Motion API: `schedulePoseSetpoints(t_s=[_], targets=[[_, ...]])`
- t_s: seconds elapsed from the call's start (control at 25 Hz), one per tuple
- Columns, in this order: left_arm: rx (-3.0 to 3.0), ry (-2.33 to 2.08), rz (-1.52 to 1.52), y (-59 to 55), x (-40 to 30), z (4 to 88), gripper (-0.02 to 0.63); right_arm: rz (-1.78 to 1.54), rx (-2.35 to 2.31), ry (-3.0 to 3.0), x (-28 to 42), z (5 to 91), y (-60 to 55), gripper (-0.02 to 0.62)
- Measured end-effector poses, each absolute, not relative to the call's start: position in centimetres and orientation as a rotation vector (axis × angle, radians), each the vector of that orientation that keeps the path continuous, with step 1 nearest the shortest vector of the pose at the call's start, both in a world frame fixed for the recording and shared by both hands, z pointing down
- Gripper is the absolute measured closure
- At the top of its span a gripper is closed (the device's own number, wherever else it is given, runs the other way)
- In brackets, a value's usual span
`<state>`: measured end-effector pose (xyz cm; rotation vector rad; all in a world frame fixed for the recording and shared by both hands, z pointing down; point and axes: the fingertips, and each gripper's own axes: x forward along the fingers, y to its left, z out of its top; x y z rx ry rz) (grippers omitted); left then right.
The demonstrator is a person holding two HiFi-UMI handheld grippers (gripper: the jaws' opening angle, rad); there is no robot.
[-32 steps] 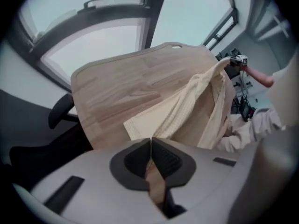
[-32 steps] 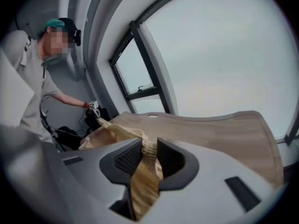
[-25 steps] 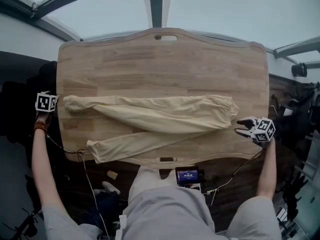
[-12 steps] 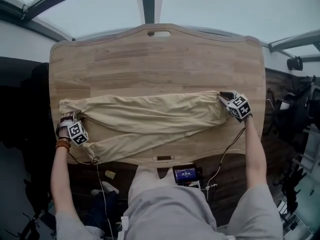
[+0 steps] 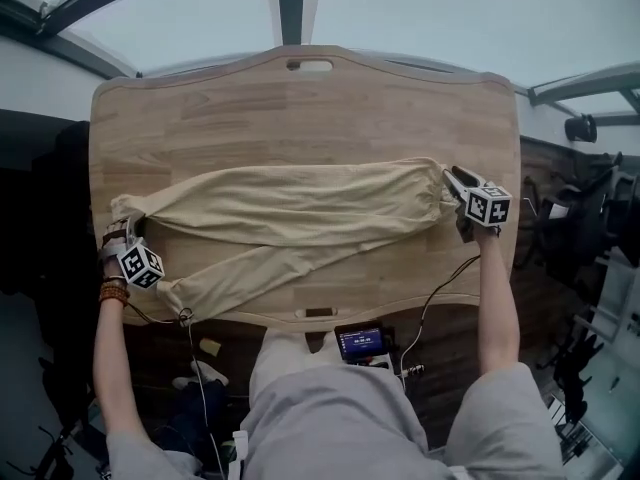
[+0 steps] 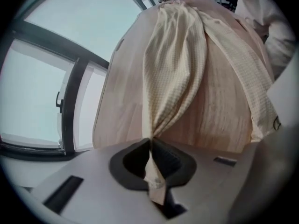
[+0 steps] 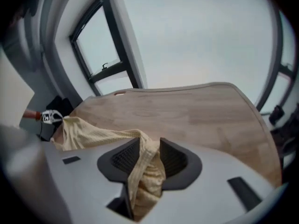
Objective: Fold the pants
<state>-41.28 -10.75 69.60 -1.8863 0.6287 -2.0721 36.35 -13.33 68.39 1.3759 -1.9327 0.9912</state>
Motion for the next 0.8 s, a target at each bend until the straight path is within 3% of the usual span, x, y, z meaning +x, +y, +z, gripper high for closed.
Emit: schedulePoseSetpoints(t_s=[0.28,0.36,0.52,0.8], targets=[[-1.973,0.74,-2.058,-8.4,-40.3,67.3,0.584,1.167,1.159,-1.87,33.2,72.1,-4.6,0.416],[-1.986,0.749,-2.075,-8.0,-40.3,66.8,0.584,1.127,1.113,-1.852,32.3,72.5,-4.6,0.502],[-2.024,0.833,-2.114,-7.9,-41.4,64.2,0.584,1.176,1.071,-1.957,31.8,68.4,-7.1,0.517],[-2.311,0.79,-2.219,-0.3,-39.3,57.4,0.584,1.556,0.858,-2.033,34.8,59.4,-9.2,0.518]])
